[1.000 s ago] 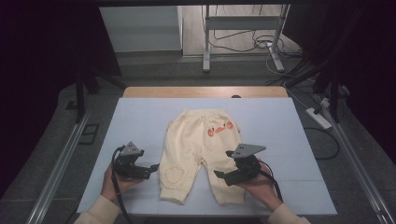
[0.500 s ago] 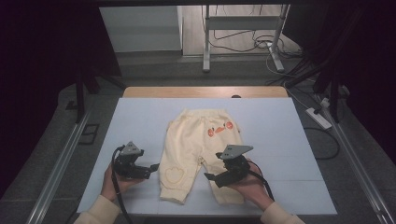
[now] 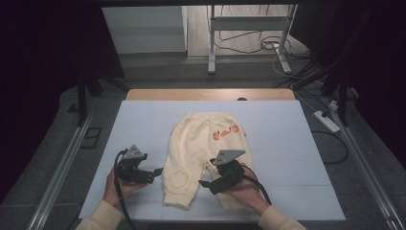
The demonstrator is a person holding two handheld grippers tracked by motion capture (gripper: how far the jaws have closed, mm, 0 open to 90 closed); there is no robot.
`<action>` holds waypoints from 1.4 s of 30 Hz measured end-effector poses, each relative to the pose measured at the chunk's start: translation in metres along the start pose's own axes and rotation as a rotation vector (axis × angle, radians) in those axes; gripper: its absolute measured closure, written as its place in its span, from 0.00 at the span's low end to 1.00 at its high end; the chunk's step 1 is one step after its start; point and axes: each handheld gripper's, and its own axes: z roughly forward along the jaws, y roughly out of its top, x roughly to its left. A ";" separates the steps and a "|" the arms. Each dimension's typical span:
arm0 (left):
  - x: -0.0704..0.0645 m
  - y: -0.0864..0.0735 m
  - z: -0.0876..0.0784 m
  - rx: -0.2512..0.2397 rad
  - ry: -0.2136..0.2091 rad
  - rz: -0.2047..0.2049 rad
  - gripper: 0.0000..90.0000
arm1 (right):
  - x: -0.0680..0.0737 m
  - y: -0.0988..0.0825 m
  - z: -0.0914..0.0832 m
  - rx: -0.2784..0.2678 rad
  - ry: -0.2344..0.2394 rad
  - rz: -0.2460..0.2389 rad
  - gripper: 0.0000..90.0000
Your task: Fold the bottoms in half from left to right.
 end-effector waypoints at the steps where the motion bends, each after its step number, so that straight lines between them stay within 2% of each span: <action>1: 0.000 0.000 0.000 0.002 0.000 -0.001 0.12 | 0.001 0.001 0.001 0.003 0.003 -0.002 0.15; 17: 0.000 -0.001 0.002 0.005 -0.005 -0.003 0.13 | 0.013 0.013 0.026 0.026 0.061 -0.018 0.16; 42: 0.002 -0.002 0.002 0.010 0.001 -0.007 0.13 | 0.051 0.027 0.069 0.085 0.170 -0.107 0.16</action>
